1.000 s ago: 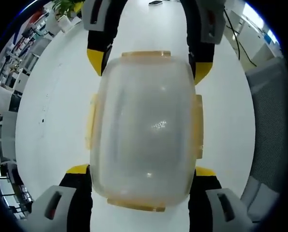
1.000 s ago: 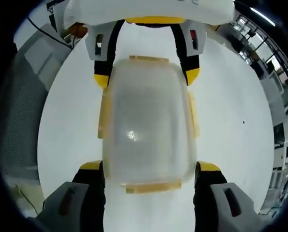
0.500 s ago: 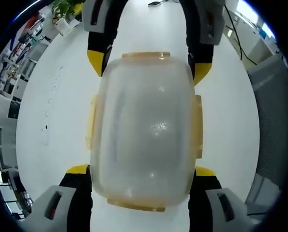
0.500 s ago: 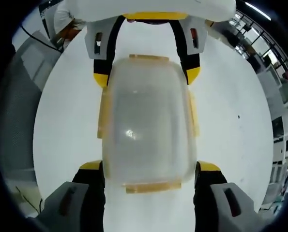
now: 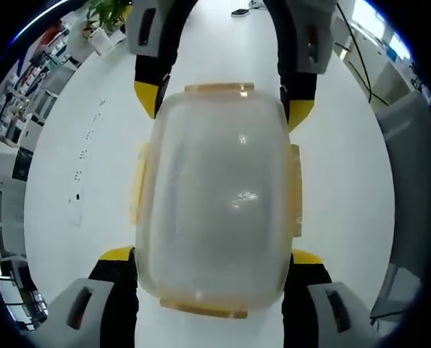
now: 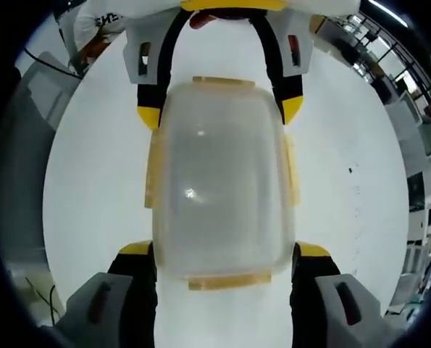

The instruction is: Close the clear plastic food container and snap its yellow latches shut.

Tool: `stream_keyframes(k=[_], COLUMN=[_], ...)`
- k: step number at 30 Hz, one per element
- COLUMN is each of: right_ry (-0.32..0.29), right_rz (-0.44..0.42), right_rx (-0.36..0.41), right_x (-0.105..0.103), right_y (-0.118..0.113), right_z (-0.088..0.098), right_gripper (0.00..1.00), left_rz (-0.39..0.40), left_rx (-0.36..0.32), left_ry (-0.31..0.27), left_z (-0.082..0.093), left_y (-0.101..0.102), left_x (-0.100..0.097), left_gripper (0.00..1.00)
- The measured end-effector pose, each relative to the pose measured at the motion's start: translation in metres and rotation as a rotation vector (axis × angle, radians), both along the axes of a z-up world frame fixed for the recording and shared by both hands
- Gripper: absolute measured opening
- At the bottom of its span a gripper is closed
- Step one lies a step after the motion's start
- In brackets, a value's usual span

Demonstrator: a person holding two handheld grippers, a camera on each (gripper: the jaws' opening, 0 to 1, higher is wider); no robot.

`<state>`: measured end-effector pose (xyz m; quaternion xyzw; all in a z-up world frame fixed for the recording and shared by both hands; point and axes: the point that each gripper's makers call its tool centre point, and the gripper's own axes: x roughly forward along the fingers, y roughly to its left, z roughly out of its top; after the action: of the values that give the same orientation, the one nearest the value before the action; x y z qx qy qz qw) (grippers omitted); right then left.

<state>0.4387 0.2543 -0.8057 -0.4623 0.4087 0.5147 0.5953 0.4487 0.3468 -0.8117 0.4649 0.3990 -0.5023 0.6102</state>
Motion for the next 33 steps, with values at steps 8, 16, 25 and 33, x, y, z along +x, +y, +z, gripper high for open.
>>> stream_keyframes(k=[8,16,25,33], right_ry=[0.006,-0.001,-0.002,-0.018], right_rz=[-0.005,-0.01,-0.007,-0.022], right_rx=[0.007,0.023,0.02,0.053], right_x=[0.001,0.0004,-0.0003,0.0014], right_y=[-0.0007,-0.0002,-0.0003,0.0007], right_z=[0.0,-0.0003,0.0001,-0.0034], right_gripper=[0.74,0.74,0.75,0.77], left_rz=[0.002,0.0,-0.01,-0.04], left_rx=[-0.018,-0.025,-0.04,-0.082], left_ry=[-0.003,-0.001,-0.002,-0.062], left_z=[0.001,0.0007,0.0018,-0.0004], left_y=[0.0005,-0.0001,-0.001,-0.0004], left_x=[0.0025,0.0013,0.0006,0.0005], left_gripper=[0.8,0.8,0.81,0.82])
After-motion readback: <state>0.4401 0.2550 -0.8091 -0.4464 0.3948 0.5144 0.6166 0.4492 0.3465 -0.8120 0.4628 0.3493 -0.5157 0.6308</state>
